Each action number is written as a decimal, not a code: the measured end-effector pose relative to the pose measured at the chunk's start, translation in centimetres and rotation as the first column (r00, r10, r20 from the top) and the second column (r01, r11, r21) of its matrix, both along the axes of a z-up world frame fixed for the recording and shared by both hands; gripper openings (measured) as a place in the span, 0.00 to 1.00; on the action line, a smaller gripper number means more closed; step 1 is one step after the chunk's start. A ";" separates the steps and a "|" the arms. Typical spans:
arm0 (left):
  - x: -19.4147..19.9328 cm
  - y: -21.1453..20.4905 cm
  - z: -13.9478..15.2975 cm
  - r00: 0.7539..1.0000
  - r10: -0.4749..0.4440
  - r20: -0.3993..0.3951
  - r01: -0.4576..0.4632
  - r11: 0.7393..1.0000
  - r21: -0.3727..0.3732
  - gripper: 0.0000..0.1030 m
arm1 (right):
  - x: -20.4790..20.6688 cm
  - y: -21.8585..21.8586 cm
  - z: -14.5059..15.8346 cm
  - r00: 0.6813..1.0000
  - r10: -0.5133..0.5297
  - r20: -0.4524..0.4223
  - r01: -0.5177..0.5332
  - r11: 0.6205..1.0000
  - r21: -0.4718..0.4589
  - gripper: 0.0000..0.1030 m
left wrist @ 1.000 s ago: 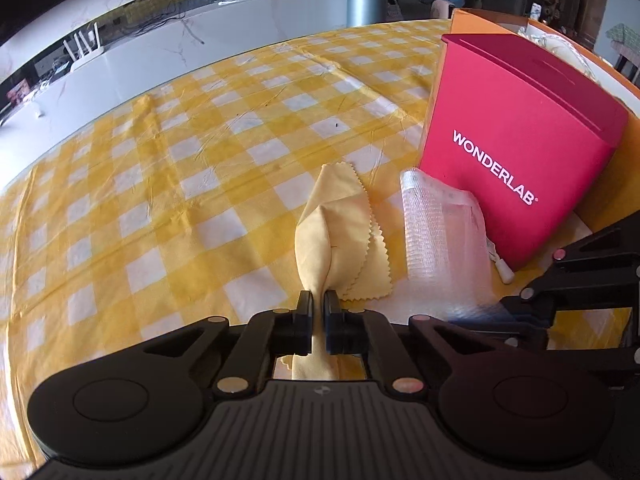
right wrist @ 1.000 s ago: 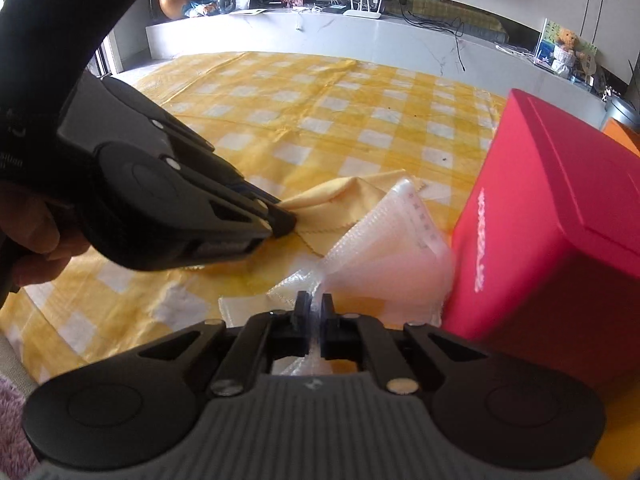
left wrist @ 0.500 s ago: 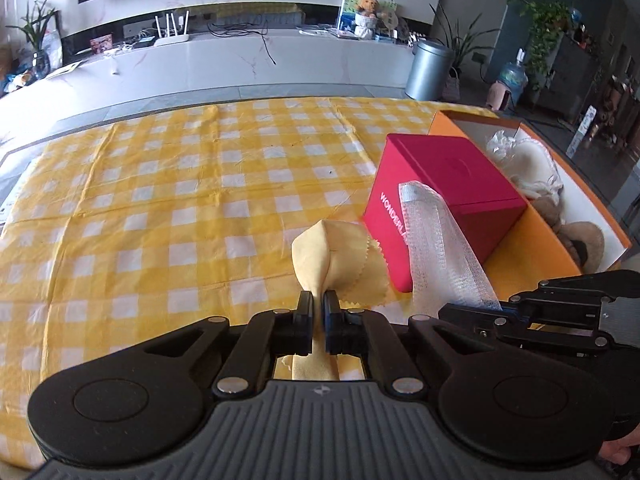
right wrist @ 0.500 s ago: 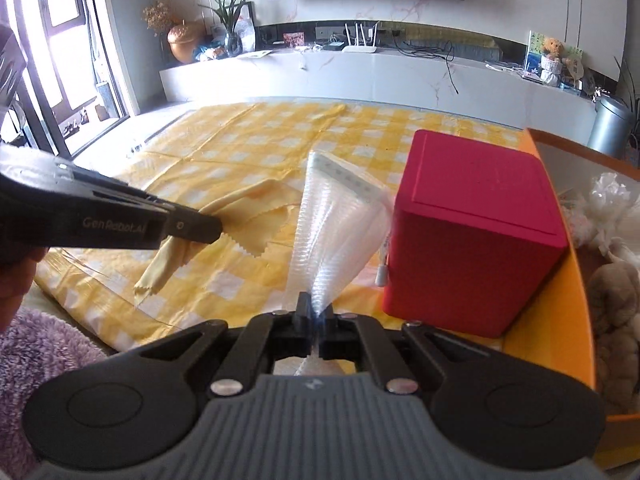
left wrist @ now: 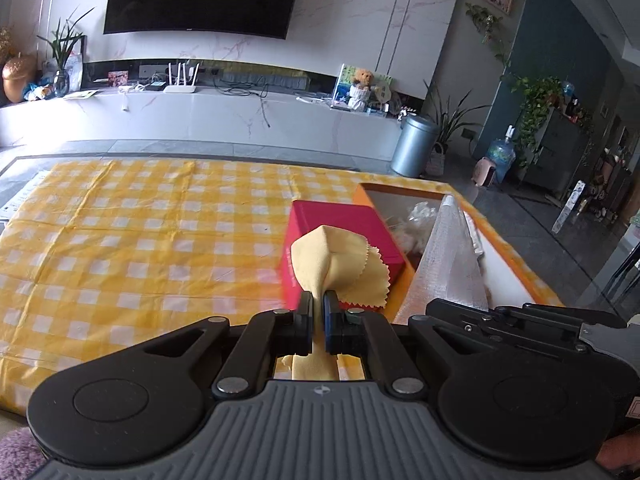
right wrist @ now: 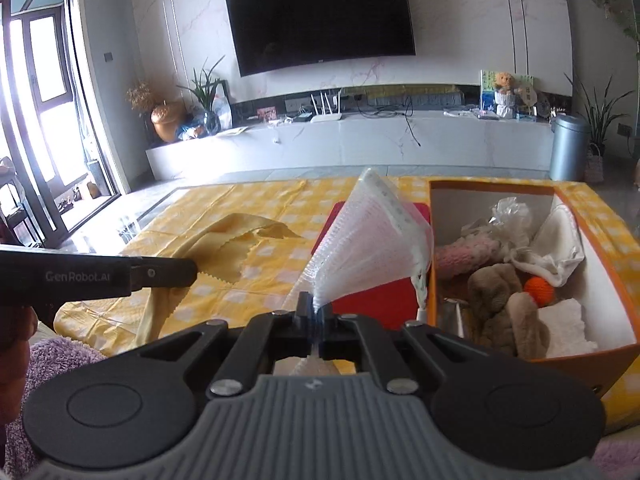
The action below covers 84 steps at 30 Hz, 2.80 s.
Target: Organize soft objects
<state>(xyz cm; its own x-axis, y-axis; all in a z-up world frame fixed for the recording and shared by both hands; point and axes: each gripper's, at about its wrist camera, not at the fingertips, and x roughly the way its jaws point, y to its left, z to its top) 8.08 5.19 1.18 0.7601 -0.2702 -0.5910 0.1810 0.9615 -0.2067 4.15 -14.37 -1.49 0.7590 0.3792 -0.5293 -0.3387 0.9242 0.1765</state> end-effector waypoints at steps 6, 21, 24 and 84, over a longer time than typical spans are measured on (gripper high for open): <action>0.9 -5.1 0.9 0.996 -0.085 0.016 0.086 0.995 -0.051 0.05 | -1.6 -4.6 2.0 0.998 0.020 0.065 -0.016 0.999 -0.052 0.00; 11.1 -17.5 -0.9 0.952 -0.274 -0.136 0.238 0.943 -0.233 0.05 | 5.7 -14.9 2.4 0.987 0.130 -0.094 -0.159 0.882 -0.444 0.00; 13.4 -18.6 -2.7 0.939 -0.264 -0.221 0.204 0.944 -0.261 0.05 | 8.1 -16.0 1.6 0.974 0.163 -0.156 -0.219 0.854 -0.472 0.00; -0.8 -11.3 9.1 0.927 -0.129 0.352 0.004 0.943 0.333 0.85 | 2.8 -11.6 13.5 0.993 -0.121 0.012 0.120 0.949 -0.293 0.92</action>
<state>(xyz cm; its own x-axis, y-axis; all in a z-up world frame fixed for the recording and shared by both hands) 7.24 -6.11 10.25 0.9251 -0.1713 -0.3389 0.2496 0.9469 0.2026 6.96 -25.95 12.03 0.7861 0.1131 -0.6077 -0.2215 0.9694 -0.1062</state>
